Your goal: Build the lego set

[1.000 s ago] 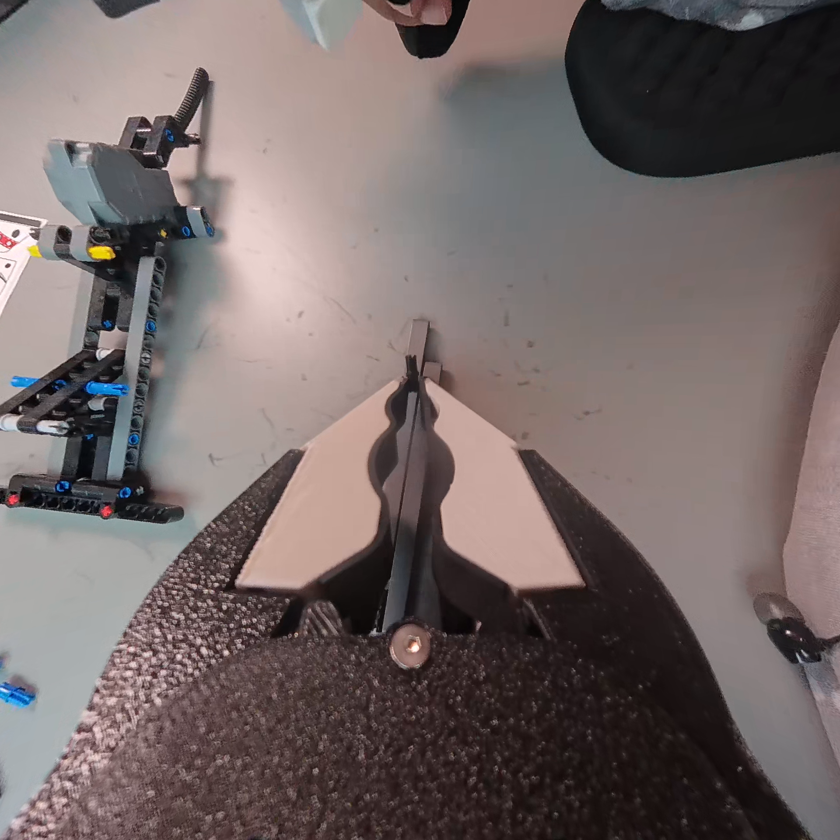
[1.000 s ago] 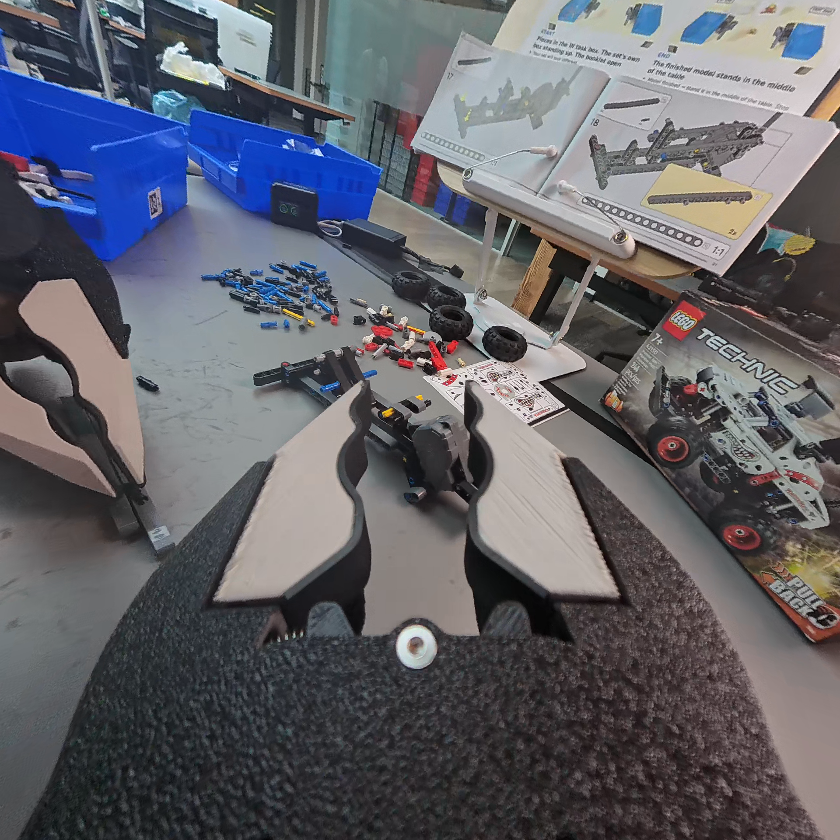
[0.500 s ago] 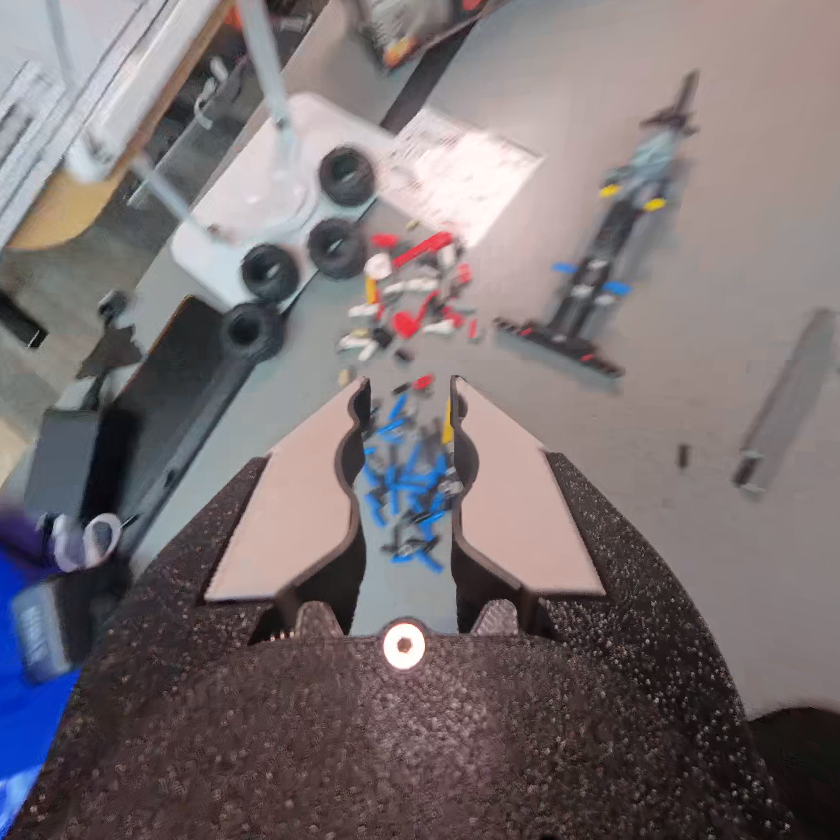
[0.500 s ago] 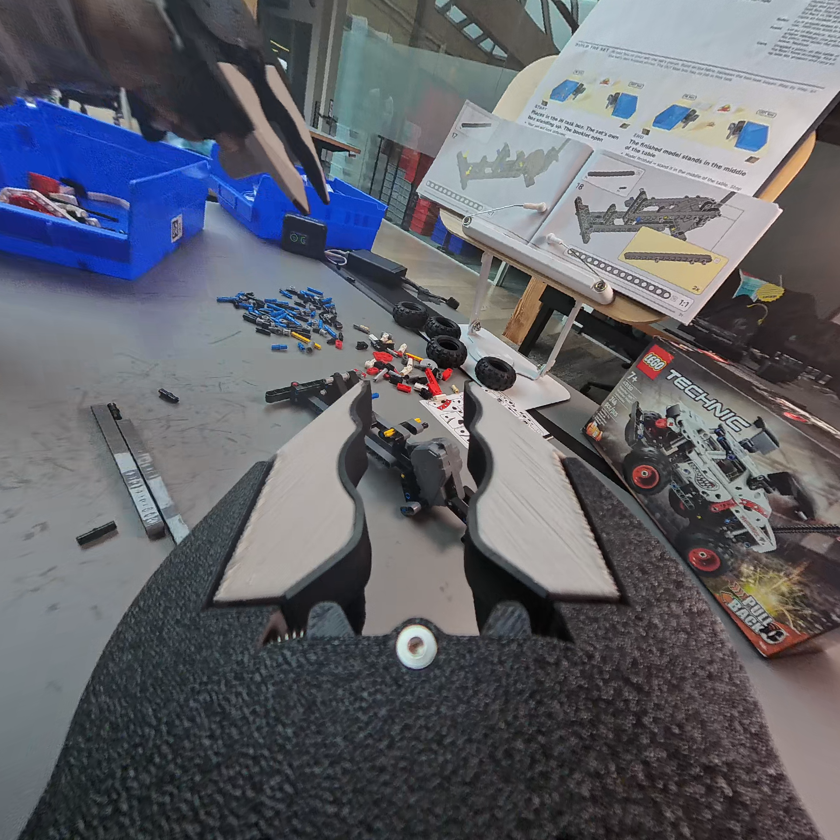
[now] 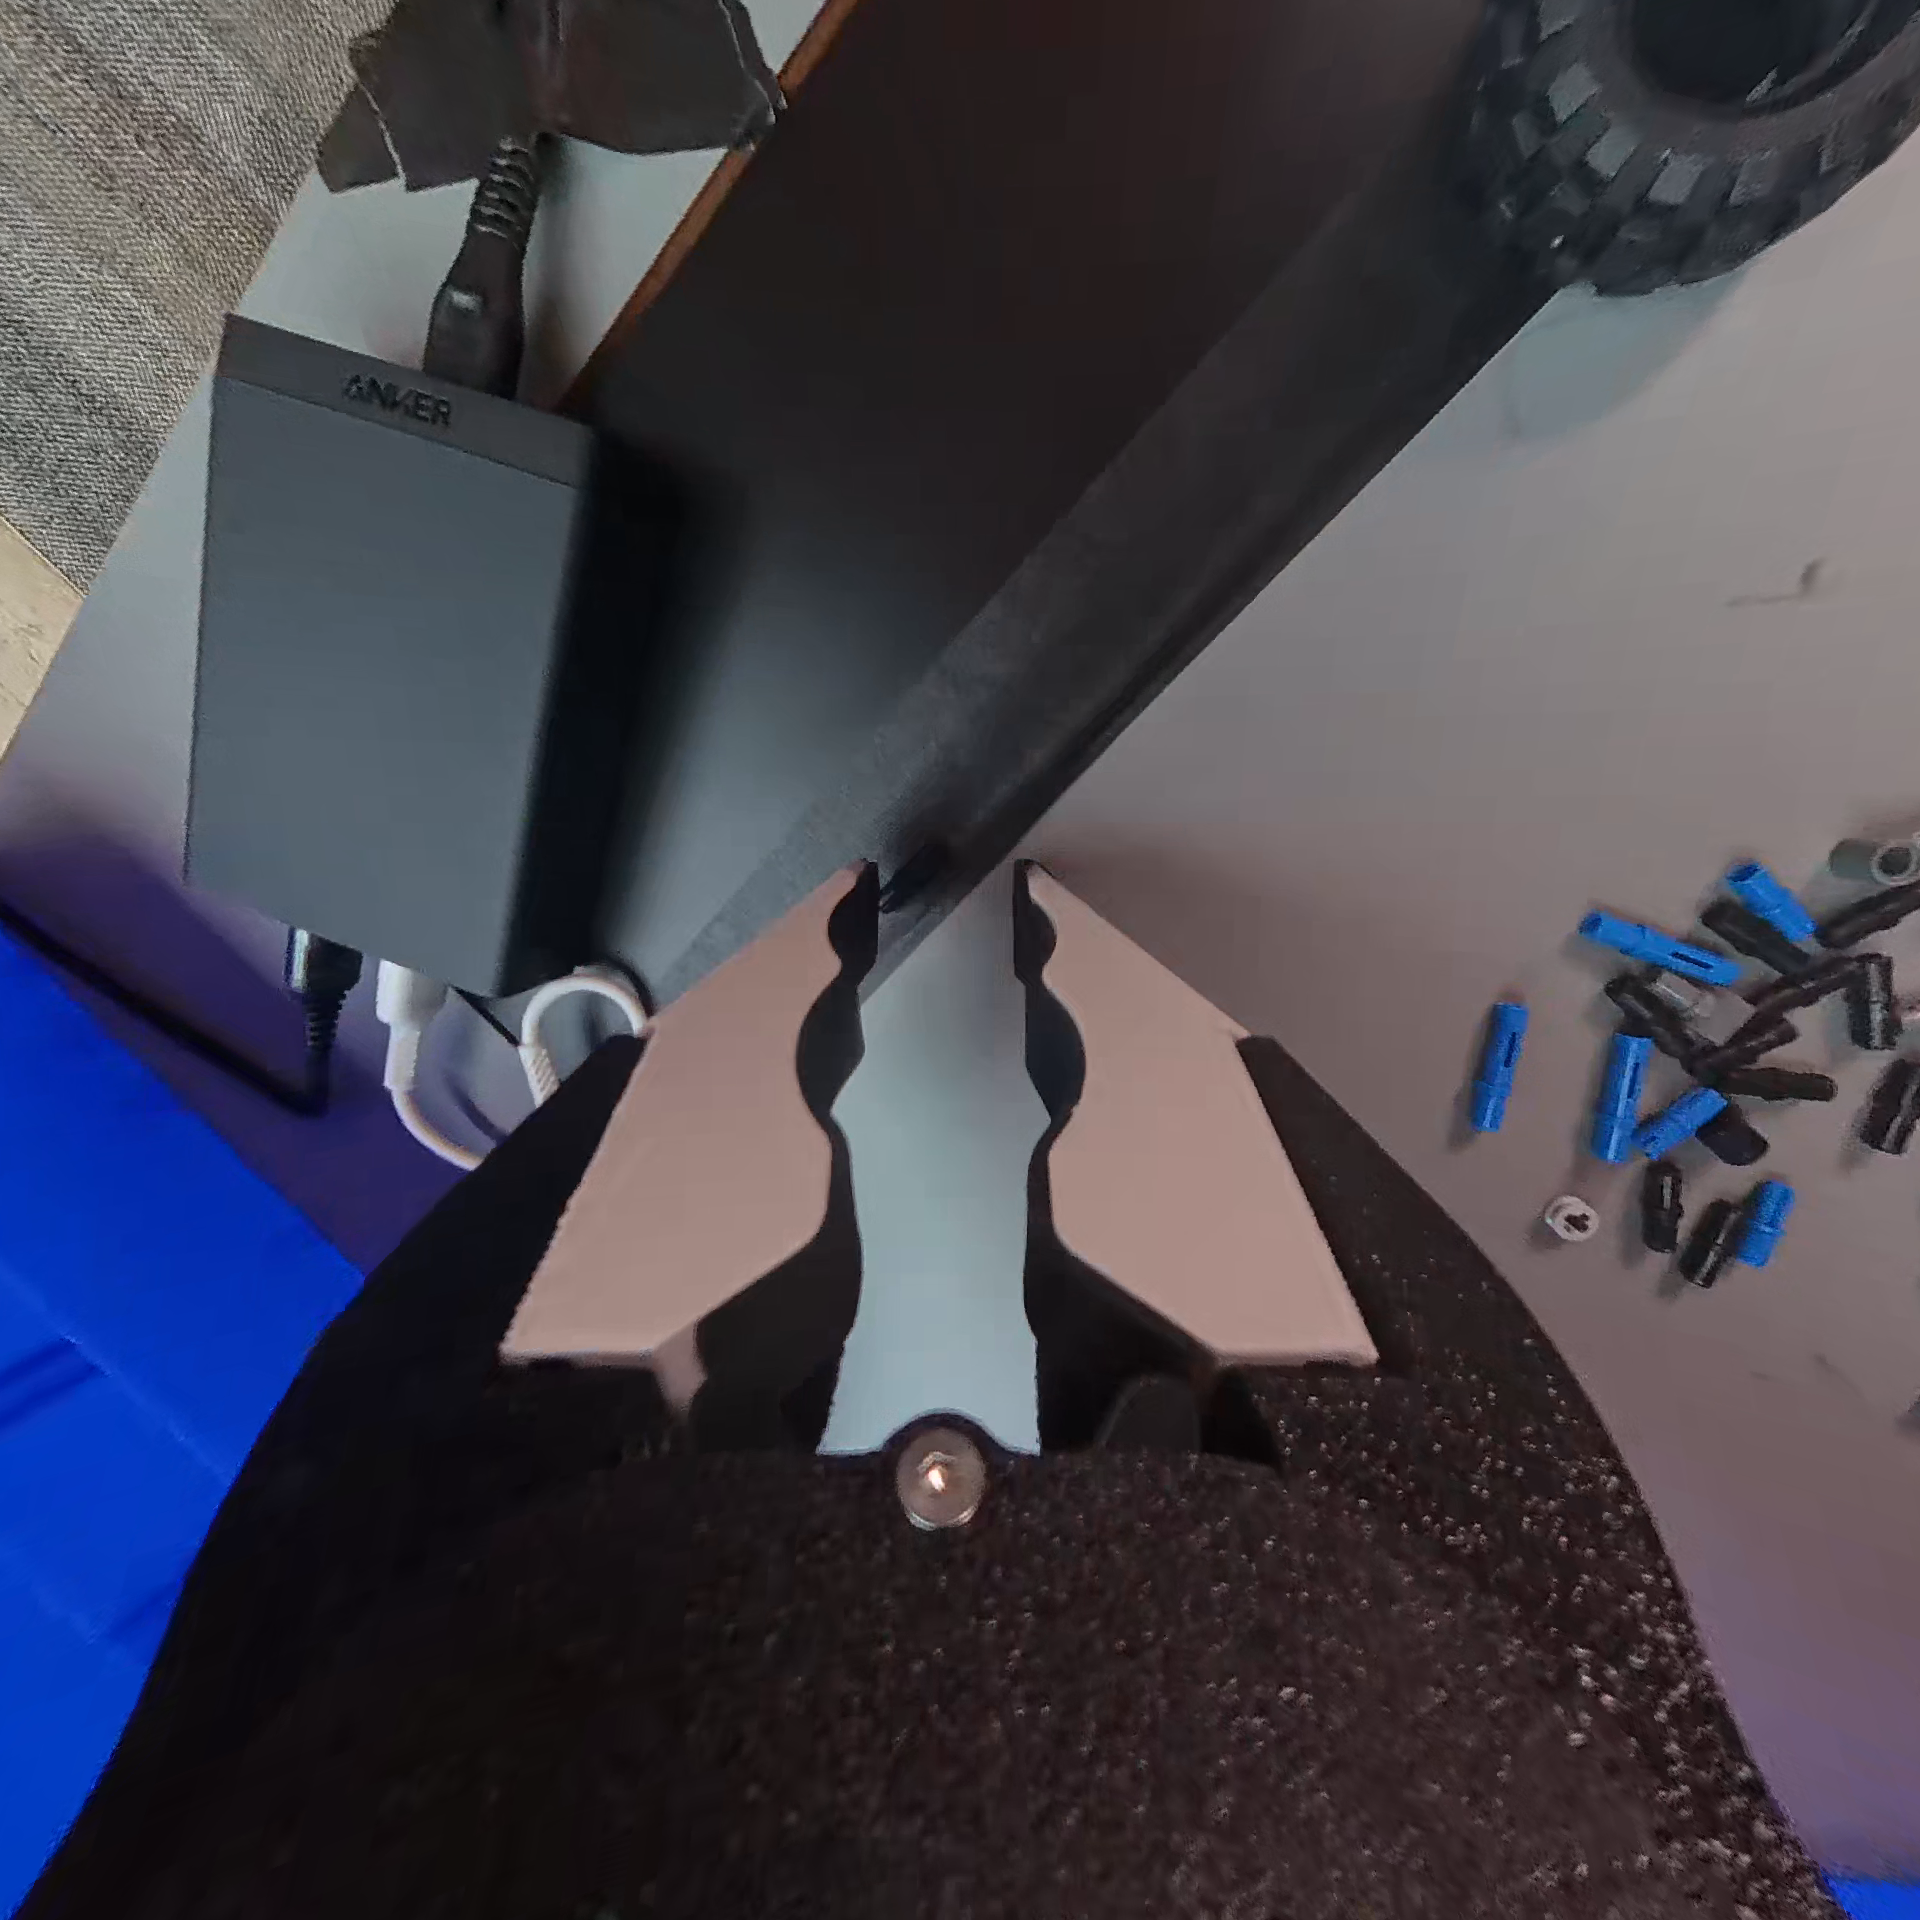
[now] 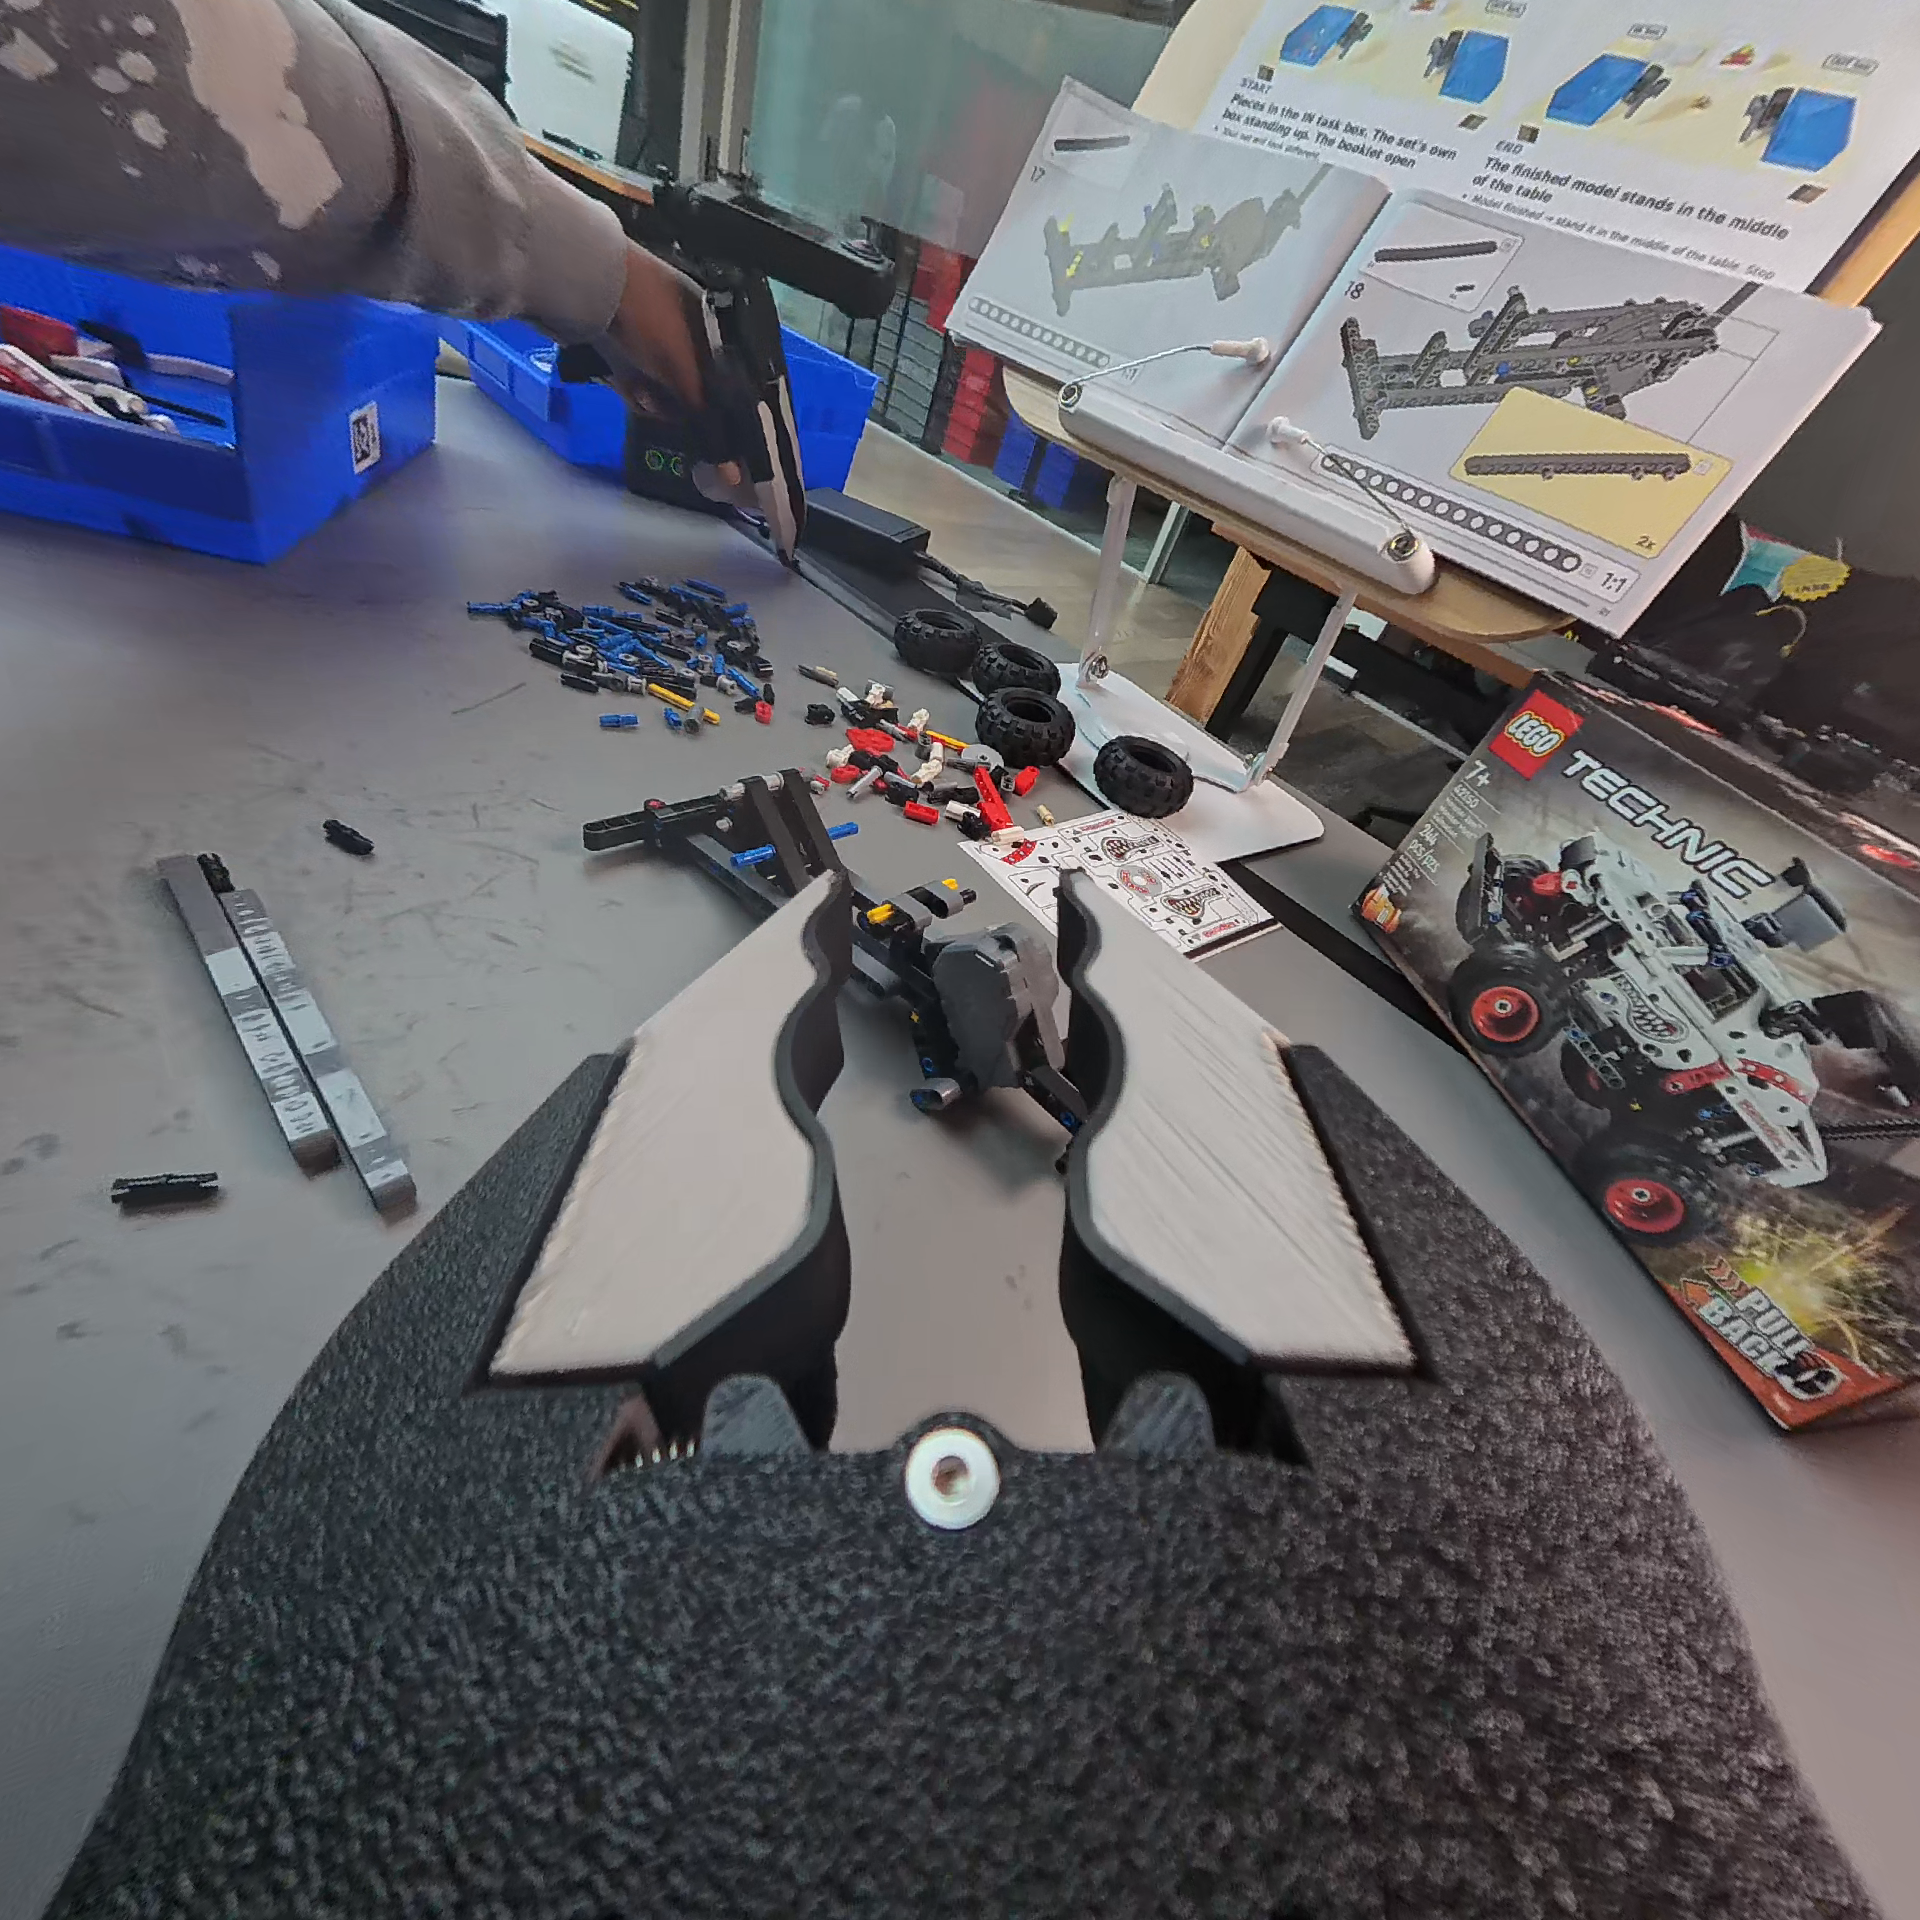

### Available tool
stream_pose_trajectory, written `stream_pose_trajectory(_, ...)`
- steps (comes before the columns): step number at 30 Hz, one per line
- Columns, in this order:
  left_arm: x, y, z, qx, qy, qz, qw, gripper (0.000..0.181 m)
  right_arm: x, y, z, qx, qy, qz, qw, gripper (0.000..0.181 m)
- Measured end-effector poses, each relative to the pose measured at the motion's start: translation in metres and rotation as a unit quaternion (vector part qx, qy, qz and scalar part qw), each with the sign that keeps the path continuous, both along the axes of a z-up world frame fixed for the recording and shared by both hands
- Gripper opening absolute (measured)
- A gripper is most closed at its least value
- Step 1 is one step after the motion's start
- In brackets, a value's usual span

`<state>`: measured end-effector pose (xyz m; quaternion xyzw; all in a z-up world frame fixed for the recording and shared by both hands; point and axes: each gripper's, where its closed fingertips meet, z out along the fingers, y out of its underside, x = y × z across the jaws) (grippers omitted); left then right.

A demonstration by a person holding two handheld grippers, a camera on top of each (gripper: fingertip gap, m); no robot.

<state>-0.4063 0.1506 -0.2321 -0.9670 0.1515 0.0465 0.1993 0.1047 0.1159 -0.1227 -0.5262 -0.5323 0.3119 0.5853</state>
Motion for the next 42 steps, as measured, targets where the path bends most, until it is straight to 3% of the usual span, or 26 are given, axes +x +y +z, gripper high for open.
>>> stream_pose_trajectory(4,-0.007,0.004,-0.004,-0.019,-0.006,0.002,1.000,0.017,0.001,0.003,-0.005,-0.009,-0.004,-0.001,1.000,0.039)
stream_pose_trajectory(8,-0.003,0.001,-0.008,-0.042,-0.064,0.024,0.997,0.007,0.001,0.003,-0.007,-0.010,-0.009,0.001,1.000,0.039)
stream_pose_trajectory(12,-0.002,0.000,-0.007,-0.037,-0.090,0.046,0.994,0.007,0.001,0.002,-0.006,-0.008,-0.009,0.003,1.000,0.039)
stream_pose_trajectory(15,0.018,-0.007,-0.001,-0.050,-0.103,0.031,0.993,0.006,0.002,0.001,-0.002,0.000,-0.006,0.001,1.000,0.039)
stream_pose_trajectory(18,0.102,-0.027,0.033,-0.039,-0.152,-0.071,0.985,0.005,0.004,0.001,0.004,0.005,0.002,-0.001,1.000,0.039)
stream_pose_trajectory(22,0.261,-0.092,0.069,-0.012,-0.179,-0.242,0.954,0.006,0.005,0.003,0.007,0.005,0.007,-0.001,1.000,0.039)
stream_pose_trajectory(26,0.397,-0.157,0.055,-0.004,-0.217,-0.352,0.911,0.006,0.003,-0.001,0.006,0.009,0.006,0.001,1.000,0.039)
stream_pose_trajectory(29,0.458,-0.188,0.038,-0.014,-0.242,-0.392,0.888,0.006,0.004,0.000,0.006,0.017,0.002,-0.004,1.000,0.039)
stream_pose_trajectory(32,0.478,-0.199,0.023,-0.017,-0.219,-0.413,0.884,0.006,0.005,0.001,0.007,0.021,0.003,-0.010,1.000,0.038)
stream_pose_trajectory(37,0.470,-0.199,0.003,-0.018,-0.160,-0.420,0.893,0.010,0.006,0.000,0.007,0.025,0.002,-0.012,1.000,0.038)
stream_pose_trajectory(40,0.452,-0.192,0.006,-0.014,-0.136,-0.408,0.903,0.020,0.006,0.001,0.007,0.025,0.002,-0.013,1.000,0.038)
stream_pose_trajectory(42,0.430,-0.176,0.024,0.014,-0.126,-0.380,0.916,0.018,0.007,0.002,0.008,0.025,0.002,-0.014,1.000,0.038)
